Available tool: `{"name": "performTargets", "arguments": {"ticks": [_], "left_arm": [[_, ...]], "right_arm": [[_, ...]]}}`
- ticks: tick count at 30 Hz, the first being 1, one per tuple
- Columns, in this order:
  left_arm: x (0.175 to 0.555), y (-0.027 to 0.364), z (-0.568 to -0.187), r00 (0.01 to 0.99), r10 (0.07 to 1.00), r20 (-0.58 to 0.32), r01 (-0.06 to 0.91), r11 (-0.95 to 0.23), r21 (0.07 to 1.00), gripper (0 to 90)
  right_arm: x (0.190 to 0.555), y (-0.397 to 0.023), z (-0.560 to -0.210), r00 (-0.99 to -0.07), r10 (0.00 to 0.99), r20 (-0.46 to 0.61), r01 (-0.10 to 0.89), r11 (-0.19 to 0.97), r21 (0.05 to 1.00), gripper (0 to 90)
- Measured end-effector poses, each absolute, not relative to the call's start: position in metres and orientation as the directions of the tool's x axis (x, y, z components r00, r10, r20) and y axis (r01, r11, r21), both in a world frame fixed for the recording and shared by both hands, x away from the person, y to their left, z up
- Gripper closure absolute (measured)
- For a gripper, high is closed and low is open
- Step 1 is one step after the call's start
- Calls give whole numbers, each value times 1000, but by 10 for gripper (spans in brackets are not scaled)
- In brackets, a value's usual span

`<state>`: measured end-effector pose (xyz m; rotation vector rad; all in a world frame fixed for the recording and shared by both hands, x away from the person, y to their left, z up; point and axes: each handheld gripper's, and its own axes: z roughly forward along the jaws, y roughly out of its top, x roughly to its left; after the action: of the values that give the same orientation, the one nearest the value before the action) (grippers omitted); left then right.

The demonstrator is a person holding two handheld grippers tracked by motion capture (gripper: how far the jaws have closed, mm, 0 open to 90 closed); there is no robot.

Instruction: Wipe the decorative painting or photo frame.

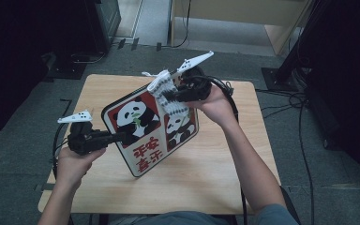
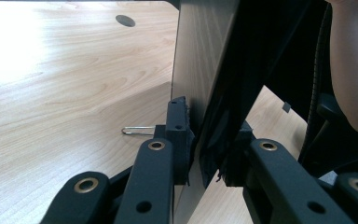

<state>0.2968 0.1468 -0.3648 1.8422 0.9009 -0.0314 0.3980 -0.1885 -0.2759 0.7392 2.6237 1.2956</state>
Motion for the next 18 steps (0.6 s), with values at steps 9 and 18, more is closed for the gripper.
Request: {"name": "performTargets", "arguments": {"ticks": [9,18], "left_arm": [[299,148,-365,720,553,-420,594,-177,785,777],[298,148,-366,719,551,-423,596,-176,784,774]], "right_arm": [[400,-185,-281,-872,476,117,385,517,764,764],[399,-185,-286,-869,477,127,400,528,749,764]]}}
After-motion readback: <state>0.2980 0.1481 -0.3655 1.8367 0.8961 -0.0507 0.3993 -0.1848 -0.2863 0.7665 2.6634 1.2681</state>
